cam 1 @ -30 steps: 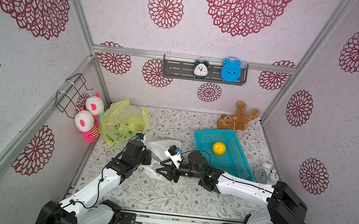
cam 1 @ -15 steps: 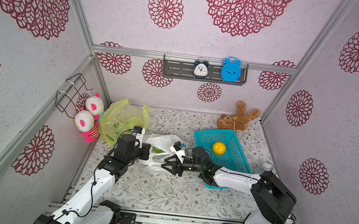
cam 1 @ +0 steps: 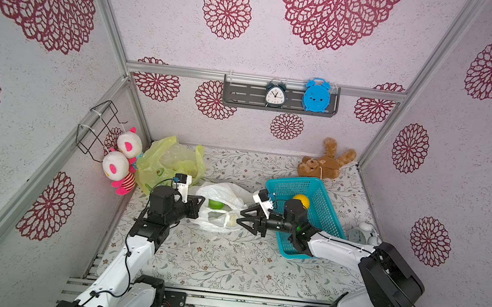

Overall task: Untie the knot of a plastic bag & take out the apple
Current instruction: Adjust the plastic bag at the center of the board.

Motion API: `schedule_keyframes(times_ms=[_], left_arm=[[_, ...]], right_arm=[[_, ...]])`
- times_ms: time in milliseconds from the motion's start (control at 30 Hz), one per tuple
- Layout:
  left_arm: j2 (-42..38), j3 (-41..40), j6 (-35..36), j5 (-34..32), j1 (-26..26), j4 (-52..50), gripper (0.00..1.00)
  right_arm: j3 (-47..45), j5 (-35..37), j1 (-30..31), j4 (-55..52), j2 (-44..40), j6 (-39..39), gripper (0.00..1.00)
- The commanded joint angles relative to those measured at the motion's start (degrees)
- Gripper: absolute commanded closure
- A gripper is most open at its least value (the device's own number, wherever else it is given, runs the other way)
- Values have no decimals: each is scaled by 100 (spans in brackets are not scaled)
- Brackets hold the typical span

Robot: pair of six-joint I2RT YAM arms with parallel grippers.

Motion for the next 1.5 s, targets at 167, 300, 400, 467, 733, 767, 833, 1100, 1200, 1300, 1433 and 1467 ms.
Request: schedule_keyframes(times_ms=[167,300,400,467,733,767,833,1100,1200,1300,1433,1467], left_arm=[[-5,-52,-841,893,192,1049,100],[-30,-55,-1044,1112,191,1142,100],[-107,-146,-1147,1104,186,1267,100],[-166,-271,-1326,1155,192,1573,100],[-613,-1159,-2047,879,276,2448,100],[-697,-1282,-2128,799,316,2526,100],[-910,-1510,-2218,638,438,2578,100],[-1545,-1805,-2171,332,1152,1626,100],[-1896,-1663,-1807,-276,1253,545,100],[-2175,-1536,-1516,-886,1324,-255,100],[-2227,-1362,-1111,-1642,1364,-993,100],[-2136,-1349,-1059,-1672,1362,-997,100]], right_arm=[[737,419,172,-1017,341,-529,57],[1482,1589,508,-1777,628,-530,58],[1888,1965,715,-1914,923,-460,59],[2117,2197,826,-1963,1148,-436,60],[3398,3190,1164,-2221,2399,-79,51],[3486,3348,1186,-2140,2566,30,51],[3631,3538,1169,-1887,3009,262,46],[4367,3954,1159,-2650,4084,199,22],[4162,4112,1163,-2659,4094,129,13],[4095,4584,1155,-3051,4049,83,15],[3245,5275,1132,-3039,3438,55,17],[2938,5471,1121,-2989,3214,92,17]])
